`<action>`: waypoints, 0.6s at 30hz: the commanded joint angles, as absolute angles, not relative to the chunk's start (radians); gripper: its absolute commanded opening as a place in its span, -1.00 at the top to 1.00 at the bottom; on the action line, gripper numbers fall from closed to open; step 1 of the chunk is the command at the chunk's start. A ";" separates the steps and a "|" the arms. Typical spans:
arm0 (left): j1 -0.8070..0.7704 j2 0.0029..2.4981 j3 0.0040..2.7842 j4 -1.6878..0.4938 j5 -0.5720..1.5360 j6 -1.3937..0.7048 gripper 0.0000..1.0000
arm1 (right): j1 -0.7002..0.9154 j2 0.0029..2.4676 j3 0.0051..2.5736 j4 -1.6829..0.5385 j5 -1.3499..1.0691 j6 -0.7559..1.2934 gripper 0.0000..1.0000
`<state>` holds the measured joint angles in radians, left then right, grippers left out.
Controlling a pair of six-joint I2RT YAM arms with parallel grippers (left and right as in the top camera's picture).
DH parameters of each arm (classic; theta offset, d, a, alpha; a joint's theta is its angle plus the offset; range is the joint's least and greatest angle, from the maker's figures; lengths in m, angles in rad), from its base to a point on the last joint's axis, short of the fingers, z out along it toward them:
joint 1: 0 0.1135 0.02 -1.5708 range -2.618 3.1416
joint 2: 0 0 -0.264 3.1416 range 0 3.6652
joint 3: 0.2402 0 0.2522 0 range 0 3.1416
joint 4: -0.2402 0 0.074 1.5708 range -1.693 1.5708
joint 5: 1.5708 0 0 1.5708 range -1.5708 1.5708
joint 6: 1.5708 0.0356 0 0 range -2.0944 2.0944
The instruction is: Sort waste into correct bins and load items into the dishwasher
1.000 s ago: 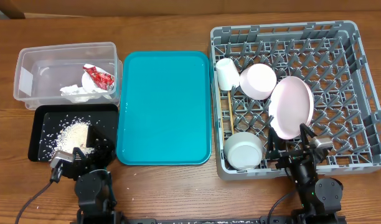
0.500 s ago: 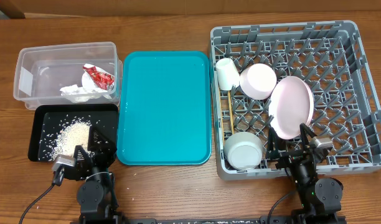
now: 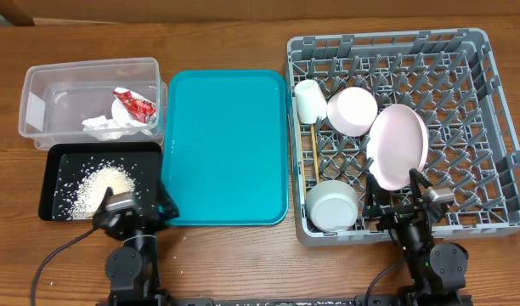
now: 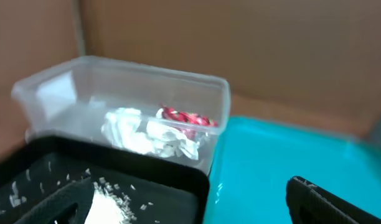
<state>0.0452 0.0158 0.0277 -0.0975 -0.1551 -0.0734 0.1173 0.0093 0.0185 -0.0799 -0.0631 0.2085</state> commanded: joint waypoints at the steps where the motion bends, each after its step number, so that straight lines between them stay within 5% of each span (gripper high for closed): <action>1: 0.040 0.003 0.018 -0.099 -0.048 0.293 -1.00 | 0.101 0.003 0.008 -0.084 -0.017 0.205 -1.00; 18: 0.038 0.003 0.005 -0.034 -0.044 0.165 -1.00 | 0.101 0.003 0.008 -0.084 -0.017 0.205 -1.00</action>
<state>0.0452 0.0154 0.0177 -0.0620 -0.0311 0.2298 0.1173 0.0093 0.0185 -0.0795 -0.0628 0.2085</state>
